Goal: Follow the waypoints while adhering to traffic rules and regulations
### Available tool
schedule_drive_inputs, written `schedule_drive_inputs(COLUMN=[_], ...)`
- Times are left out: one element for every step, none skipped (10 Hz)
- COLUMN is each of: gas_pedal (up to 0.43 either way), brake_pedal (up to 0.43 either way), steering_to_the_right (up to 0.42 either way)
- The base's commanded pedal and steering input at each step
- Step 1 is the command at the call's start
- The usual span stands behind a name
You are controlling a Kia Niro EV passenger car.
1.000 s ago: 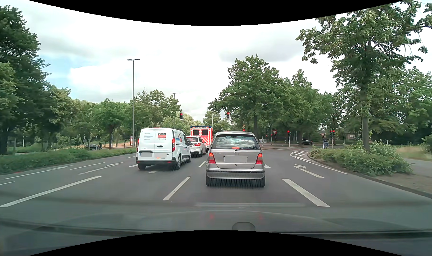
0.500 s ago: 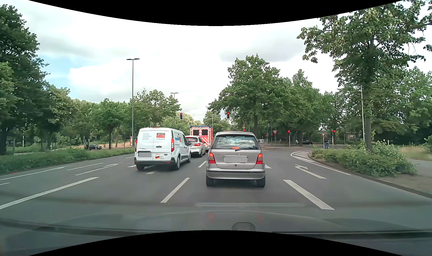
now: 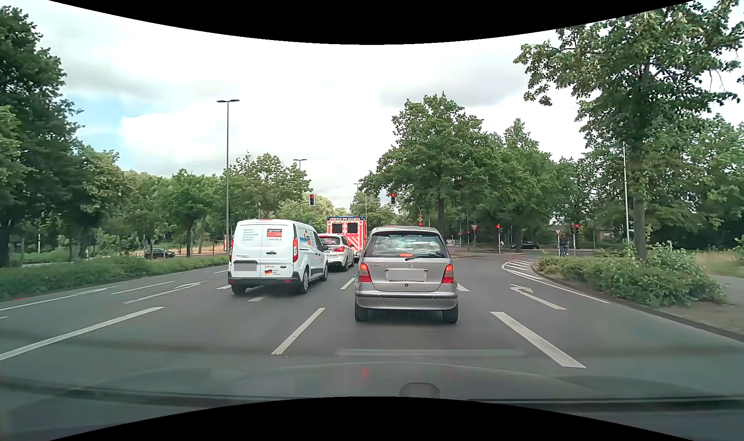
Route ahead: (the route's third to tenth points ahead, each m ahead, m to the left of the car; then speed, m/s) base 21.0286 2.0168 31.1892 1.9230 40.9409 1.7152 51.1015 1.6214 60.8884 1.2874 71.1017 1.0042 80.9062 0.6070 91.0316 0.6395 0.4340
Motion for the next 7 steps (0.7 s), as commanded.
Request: schedule_drive_inputs(gas_pedal=[0.0, 0.0, 0.0, 0.0, 0.0, 0.0, 0.0], brake_pedal=[0.14, 0.14, 0.146, 0.152, 0.159, 0.159, 0.159], steering_to_the_right=[-0.007, -0.007, -0.007, -0.007, -0.007, -0.007, -0.007])
